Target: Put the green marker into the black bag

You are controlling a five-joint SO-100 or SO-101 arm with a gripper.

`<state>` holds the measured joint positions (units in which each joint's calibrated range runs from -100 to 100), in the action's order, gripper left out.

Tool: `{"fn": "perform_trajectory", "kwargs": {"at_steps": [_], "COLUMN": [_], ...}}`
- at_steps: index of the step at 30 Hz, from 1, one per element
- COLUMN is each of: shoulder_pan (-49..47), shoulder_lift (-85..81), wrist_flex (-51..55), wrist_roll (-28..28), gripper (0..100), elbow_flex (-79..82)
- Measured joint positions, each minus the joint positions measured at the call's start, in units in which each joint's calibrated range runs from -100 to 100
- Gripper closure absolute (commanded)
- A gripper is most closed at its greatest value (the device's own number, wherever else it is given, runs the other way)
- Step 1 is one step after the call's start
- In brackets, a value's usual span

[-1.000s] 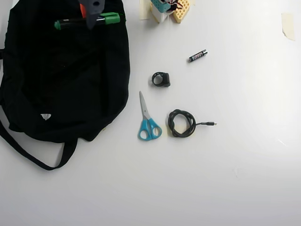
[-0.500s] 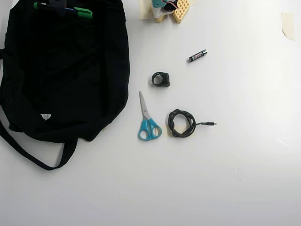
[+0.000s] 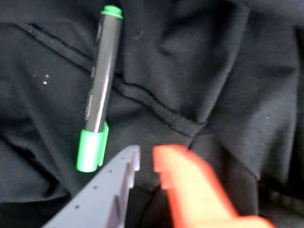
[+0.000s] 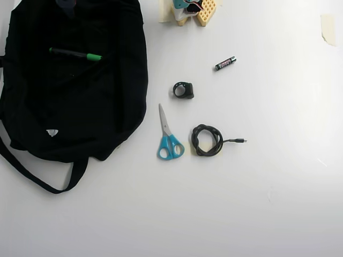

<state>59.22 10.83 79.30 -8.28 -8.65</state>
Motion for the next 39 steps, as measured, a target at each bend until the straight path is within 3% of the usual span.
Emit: {"fn": "perform_trajectory", "kwargs": {"at_steps": [7,10,18,24,35,39], "shoulder_pan": [-11.61,-18.52,-49.23,-56.21,-61.79,-62.97], "shoulder_lift": [-1.00,-10.88,-31.05,-38.19,-57.04,-60.77], "wrist_flex": [8.24,12.54,18.46,18.38,-1.20,-3.18], "wrist_roll": [-1.47,-2.30,-2.54,-1.27,-1.12,-0.78], "gripper": [98,98,98,98,98,98], "elbow_flex": [0.00,-0.08,0.24,8.73,45.44,53.14]}}
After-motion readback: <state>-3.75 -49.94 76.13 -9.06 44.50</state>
